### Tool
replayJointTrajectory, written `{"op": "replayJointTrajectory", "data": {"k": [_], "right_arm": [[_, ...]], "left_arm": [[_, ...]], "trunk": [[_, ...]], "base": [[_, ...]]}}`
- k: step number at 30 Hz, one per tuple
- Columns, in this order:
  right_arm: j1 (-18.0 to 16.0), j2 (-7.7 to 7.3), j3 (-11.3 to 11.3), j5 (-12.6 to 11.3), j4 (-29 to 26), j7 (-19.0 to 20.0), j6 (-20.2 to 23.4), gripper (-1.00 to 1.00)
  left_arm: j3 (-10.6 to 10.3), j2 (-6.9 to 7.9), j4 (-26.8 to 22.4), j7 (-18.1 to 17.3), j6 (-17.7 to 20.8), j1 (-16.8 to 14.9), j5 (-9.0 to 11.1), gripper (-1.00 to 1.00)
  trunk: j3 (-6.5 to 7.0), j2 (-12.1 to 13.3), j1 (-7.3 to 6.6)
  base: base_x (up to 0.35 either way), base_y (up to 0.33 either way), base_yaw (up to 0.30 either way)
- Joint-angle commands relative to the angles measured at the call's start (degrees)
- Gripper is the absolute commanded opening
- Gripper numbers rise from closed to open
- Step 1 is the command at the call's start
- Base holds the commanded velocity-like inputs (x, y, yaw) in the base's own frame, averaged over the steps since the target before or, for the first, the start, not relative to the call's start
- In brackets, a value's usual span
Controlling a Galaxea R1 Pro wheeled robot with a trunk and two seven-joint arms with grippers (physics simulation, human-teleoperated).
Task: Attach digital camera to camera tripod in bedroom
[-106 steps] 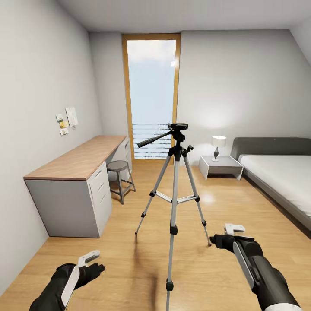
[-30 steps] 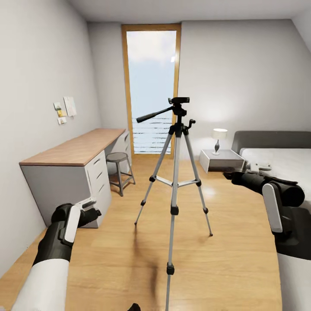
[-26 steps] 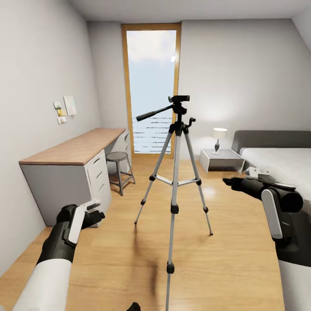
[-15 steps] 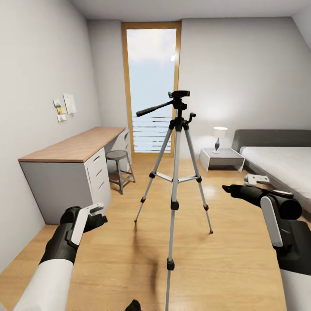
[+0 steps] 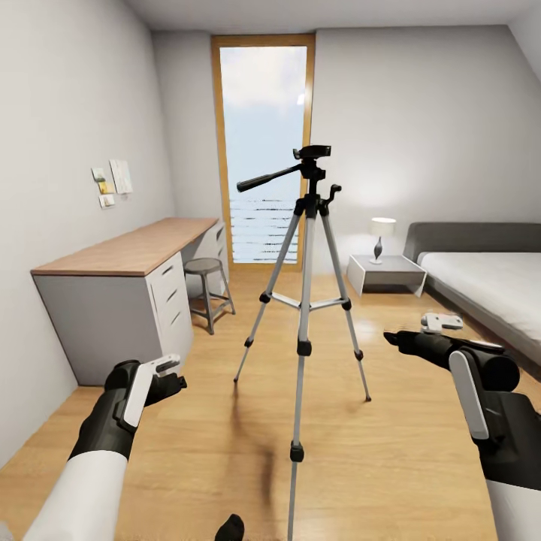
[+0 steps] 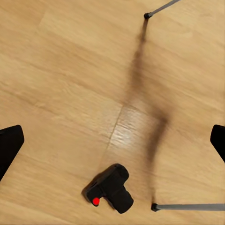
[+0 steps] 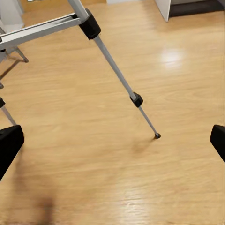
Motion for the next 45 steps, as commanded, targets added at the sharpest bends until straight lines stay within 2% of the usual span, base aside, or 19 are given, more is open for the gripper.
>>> {"op": "replayJointTrajectory", "data": {"k": [1,9,12,28,31,34,35,36,37,40,45], "right_arm": [[1.6,0.17,0.0,0.0,0.0,0.0,0.3,1.00],[4.2,0.49,0.0,0.0,0.1,-0.1,-0.9,1.00],[5.3,0.66,0.0,0.0,1.1,0.0,-1.4,1.00],[6.3,0.79,-0.1,-0.3,7.4,0.0,-2.8,1.00],[6.9,0.89,-0.1,-0.3,6.9,-0.2,-4.8,1.00],[7.0,0.97,-0.1,-0.3,4.1,-0.3,-5.8,1.00],[6.7,0.99,-0.2,-0.3,3.1,-0.3,-6.0,1.00],[4.6,1.03,-0.3,-0.4,1.5,-0.4,-5.6,1.00],[4.6,1.03,-0.3,-0.4,1.5,-0.4,-5.6,1.00],[-0.4,0.92,-0.4,-0.4,0.6,-0.2,-4.4,1.00],[-7.4,1.04,-0.2,-0.1,4.9,-0.5,-3.0,1.00]], "left_arm": [[0.1,-0.06,0.2,0.5,0.2,0.0,0.6,1.00],[0.2,0.11,2.4,0.5,0.2,-0.1,0.6,1.00],[0.2,0.59,3.3,0.4,0.2,-0.1,0.7,1.00],[0.2,0.94,3.7,0.3,0.2,-0.1,0.7,1.00],[0.2,0.98,3.8,0.3,0.2,-0.1,0.7,1.00],[0.2,1.01,3.8,0.3,0.2,-0.1,0.7,1.00],[0.2,1.01,3.8,0.3,0.2,-0.1,0.7,1.00],[0.2,1.04,4.0,0.3,0.2,-0.1,0.7,1.00],[0.2,1.04,4.0,0.3,0.2,-0.1,0.7,1.00],[0.2,1.08,4.6,0.3,0.2,-0.1,0.7,1.00],[0.2,1.10,5.8,0.5,0.2,-0.2,0.7,1.00]], "trunk": [[-0.24,-0.4,0.22],[-1.68,-3.7,1.97],[-2.22,-4.9,2.63],[-5.09,-11.3,6.15],[-5.63,-12.5,6.81],[-6.17,-13.7,7.46],[-6.35,-14.1,7.68],[-6.53,-14.5,7.90],[-6.71,-14.9,8.12],[-7.25,-16.1,8.78],[-8.14,-18.1,9.88]], "base": [[0.000,0.000,0.000],[0.000,0.000,0.000],[0.000,0.000,0.000],[0.000,0.000,0.000],[0.000,0.000,0.000],[0.000,0.000,0.000],[0.000,0.000,0.000],[0.000,0.000,0.000],[0.000,0.000,0.000],[0.000,0.000,0.000],[0.000,0.000,0.000]]}}
